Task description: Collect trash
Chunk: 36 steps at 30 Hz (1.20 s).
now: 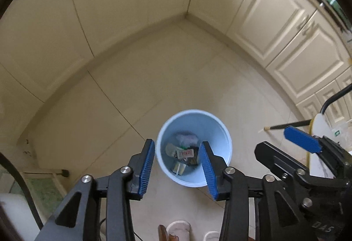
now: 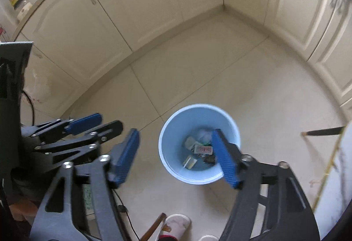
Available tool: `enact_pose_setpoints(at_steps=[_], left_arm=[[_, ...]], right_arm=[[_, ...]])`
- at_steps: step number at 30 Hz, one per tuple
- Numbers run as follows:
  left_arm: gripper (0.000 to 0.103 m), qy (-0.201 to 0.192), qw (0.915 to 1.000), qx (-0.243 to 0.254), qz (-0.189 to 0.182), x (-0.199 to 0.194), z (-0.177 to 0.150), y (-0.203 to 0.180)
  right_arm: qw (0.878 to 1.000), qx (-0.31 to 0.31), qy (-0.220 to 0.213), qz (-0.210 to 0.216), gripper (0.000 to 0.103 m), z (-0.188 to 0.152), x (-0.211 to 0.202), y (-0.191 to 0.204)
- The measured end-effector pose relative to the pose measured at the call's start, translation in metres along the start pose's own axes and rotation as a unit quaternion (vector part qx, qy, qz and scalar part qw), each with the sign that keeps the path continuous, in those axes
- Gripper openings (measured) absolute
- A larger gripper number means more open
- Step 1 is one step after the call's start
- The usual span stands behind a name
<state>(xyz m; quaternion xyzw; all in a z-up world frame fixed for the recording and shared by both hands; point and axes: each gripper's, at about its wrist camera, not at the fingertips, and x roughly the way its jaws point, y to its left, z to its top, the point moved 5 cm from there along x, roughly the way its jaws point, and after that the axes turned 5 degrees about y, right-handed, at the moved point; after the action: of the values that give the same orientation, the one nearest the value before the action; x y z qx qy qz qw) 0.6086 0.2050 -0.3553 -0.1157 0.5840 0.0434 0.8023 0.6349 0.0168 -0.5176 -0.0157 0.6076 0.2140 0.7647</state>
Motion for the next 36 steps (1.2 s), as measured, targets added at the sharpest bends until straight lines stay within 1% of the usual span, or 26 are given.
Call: enact_pose_setpoints(at_steps=[1, 2, 3, 5, 6, 8, 10, 11, 12, 15, 16, 17, 19, 20, 21, 22, 23, 24, 25, 26, 29, 31, 33, 35, 36], left_arm=[[0.039, -0.018, 0.9998, 0.001, 0.004, -0.021, -0.011, -0.001], [0.04, -0.038, 0.9992, 0.002, 0.011, -0.041, -0.011, -0.003], [0.041, -0.051, 0.9986, 0.002, 0.013, -0.055, -0.012, -0.004], [0.041, -0.092, 0.9956, 0.007, 0.014, -0.095, -0.015, -0.014], [0.042, -0.106, 0.9943, 0.01, 0.012, -0.109, -0.02, -0.018], [0.049, -0.141, 0.9898, 0.014, 0.014, -0.147, -0.03, -0.025], [0.055, -0.18, 0.9833, 0.018, 0.014, -0.182, -0.046, -0.048], [0.057, -0.197, 0.9801, 0.024, 0.013, -0.196, -0.051, -0.057], [0.057, -0.214, 0.9764, 0.031, 0.01, -0.211, -0.057, -0.068], [0.067, -0.254, 0.9663, 0.043, 0.004, -0.251, -0.074, -0.093], [0.072, -0.265, 0.9631, 0.045, 0.003, -0.259, -0.086, -0.107], [0.076, -0.277, 0.9597, 0.047, 0.001, -0.269, -0.1, -0.123], [0.079, -0.306, 0.9505, 0.054, -0.004, -0.295, -0.119, -0.137], [0.081, -0.318, 0.9463, 0.058, -0.005, -0.306, -0.14, -0.139], [0.082, -0.333, 0.9408, 0.061, -0.005, -0.32, -0.147, -0.149], [0.085, -0.343, 0.9371, 0.064, -0.005, -0.325, -0.172, -0.158], [0.088, -0.356, 0.9321, 0.068, -0.005, -0.331, -0.19, -0.164], [0.089, -0.374, 0.9245, 0.073, -0.002, -0.344, -0.198, -0.173], [0.091, -0.387, 0.919, 0.074, 0.002, -0.352, -0.221, -0.169], [0.093, -0.405, 0.9114, 0.075, 0.005, -0.361, -0.233, -0.176], [0.094, -0.438, 0.895, 0.082, 0.008, -0.369, -0.275, -0.188], [0.094, -0.455, 0.8856, 0.092, 0.007, -0.369, -0.317, -0.207], [0.094, -0.463, 0.8806, 0.103, 0.001, -0.373, -0.336, -0.221], [0.094, -0.465, 0.8782, 0.112, -0.005, -0.371, -0.356, -0.225], [0.094, -0.47, 0.8753, 0.115, -0.008, -0.373, -0.363, -0.232]], right_arm=[[1.0, -0.005, -0.011, -0.002, 0.075, -0.001, -0.016, 0.007], [1.0, -0.011, -0.023, -0.018, 0.082, -0.003, -0.033, 0.014], [0.999, -0.015, -0.035, -0.028, 0.084, -0.006, -0.046, 0.021], [0.996, -0.029, -0.07, -0.037, 0.084, -0.011, -0.085, 0.035], [0.995, -0.032, -0.087, -0.045, 0.087, -0.016, -0.106, 0.041], [0.99, -0.039, -0.12, -0.062, 0.091, -0.021, -0.143, 0.049], [0.984, -0.047, -0.154, -0.083, 0.094, -0.03, -0.184, 0.058], [0.981, -0.049, -0.169, -0.085, 0.095, -0.034, -0.203, 0.059], [0.977, -0.048, -0.186, -0.089, 0.098, -0.042, -0.225, 0.06], [0.969, -0.044, -0.218, -0.104, 0.102, -0.056, -0.27, 0.058], [0.966, -0.042, -0.231, -0.108, 0.102, -0.066, -0.291, 0.057], [0.964, -0.039, -0.238, -0.111, 0.103, -0.067, -0.301, 0.06], [0.955, -0.037, -0.268, -0.123, 0.103, -0.087, -0.34, 0.062], [0.952, -0.036, -0.277, -0.128, 0.103, -0.086, -0.352, 0.067], [0.948, -0.035, -0.287, -0.134, 0.103, -0.093, -0.37, 0.069], [0.943, -0.034, -0.299, -0.139, 0.103, -0.103, -0.387, 0.068], [0.94, -0.032, -0.31, -0.143, 0.103, -0.112, -0.403, 0.07], [0.936, -0.029, -0.319, -0.146, 0.103, -0.119, -0.419, 0.071], [0.93, -0.024, -0.332, -0.153, 0.103, -0.128, -0.436, 0.071], [0.927, -0.022, -0.339, -0.157, 0.103, -0.134, -0.445, 0.071], [0.915, -0.015, -0.365, -0.172, 0.103, -0.154, -0.479, 0.072], [0.906, -0.011, -0.382, -0.183, 0.103, -0.167, -0.499, 0.071], [0.897, -0.007, -0.396, -0.198, 0.103, -0.181, -0.514, 0.069], [0.887, 0.0, -0.407, -0.216, 0.103, -0.194, -0.528, 0.065], [0.884, 0.004, -0.412, -0.223, 0.103, -0.201, -0.534, 0.062]])
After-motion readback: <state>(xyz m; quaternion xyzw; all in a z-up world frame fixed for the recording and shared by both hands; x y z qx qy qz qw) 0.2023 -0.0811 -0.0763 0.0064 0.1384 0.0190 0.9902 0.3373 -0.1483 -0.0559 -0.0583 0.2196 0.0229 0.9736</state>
